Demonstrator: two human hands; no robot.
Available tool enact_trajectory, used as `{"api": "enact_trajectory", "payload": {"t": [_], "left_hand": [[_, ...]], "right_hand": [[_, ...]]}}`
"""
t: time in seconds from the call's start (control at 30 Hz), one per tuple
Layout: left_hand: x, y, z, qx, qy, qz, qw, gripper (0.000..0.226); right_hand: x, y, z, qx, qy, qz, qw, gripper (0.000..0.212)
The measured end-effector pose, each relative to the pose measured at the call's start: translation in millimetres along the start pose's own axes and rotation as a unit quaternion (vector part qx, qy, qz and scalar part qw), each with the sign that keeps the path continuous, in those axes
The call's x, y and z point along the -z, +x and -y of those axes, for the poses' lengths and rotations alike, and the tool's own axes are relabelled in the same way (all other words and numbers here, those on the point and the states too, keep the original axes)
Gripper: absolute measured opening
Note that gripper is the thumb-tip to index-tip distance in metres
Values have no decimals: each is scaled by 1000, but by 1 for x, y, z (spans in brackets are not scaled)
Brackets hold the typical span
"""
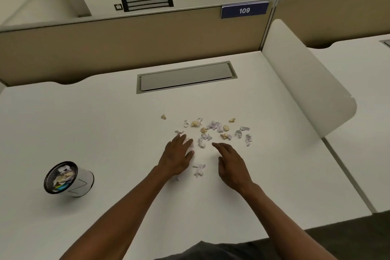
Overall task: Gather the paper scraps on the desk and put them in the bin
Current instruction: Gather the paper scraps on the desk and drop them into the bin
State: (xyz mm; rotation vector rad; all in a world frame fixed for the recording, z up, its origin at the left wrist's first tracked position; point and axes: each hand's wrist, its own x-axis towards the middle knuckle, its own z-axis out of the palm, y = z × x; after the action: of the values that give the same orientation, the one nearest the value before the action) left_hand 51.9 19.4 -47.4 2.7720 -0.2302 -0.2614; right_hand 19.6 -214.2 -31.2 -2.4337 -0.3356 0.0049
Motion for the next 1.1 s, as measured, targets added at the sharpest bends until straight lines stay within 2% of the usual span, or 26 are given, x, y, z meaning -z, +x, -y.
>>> {"api": "enact_trajectory", "payload": {"t": [0.1, 0.23, 0.43, 0.6, 0.7, 0.77, 0.87, 1.03, 1.1], "left_hand": [[-10, -31, 5, -16, -32, -31, 999, 66], [-15, -69, 9, -11, -82, -80, 993, 54], [-3, -114, 19, 76, -186, -145, 969, 43], [0, -134, 44, 137, -212, -143, 957, 40], [6, -127, 47, 136, -207, -142, 958, 39], [8, -117, 45, 129, -197, -132, 963, 40], [8, -96, 45, 105, -194, -106, 970, 43], [4, -67, 41, 41, -153, -36, 987, 48], [-2, -68, 38, 25, -128, -25, 991, 50]], "right_hand": [[-3, 23, 6, 1, -14, 13, 1000, 55], [-12, 54, 17, 3, -60, 76, 995, 64], [-30, 63, 18, 60, -131, 142, 979, 71], [-46, 33, 34, 118, -132, 157, 972, 61], [-48, 24, 52, 99, -79, 132, 983, 61], [-51, 30, 61, 77, -62, 104, 990, 63], [-56, 38, 71, 65, -78, 133, 986, 62], [-59, 27, 71, 130, -118, 175, 969, 51], [-53, 17, 66, 117, -90, 151, 977, 50]]}}
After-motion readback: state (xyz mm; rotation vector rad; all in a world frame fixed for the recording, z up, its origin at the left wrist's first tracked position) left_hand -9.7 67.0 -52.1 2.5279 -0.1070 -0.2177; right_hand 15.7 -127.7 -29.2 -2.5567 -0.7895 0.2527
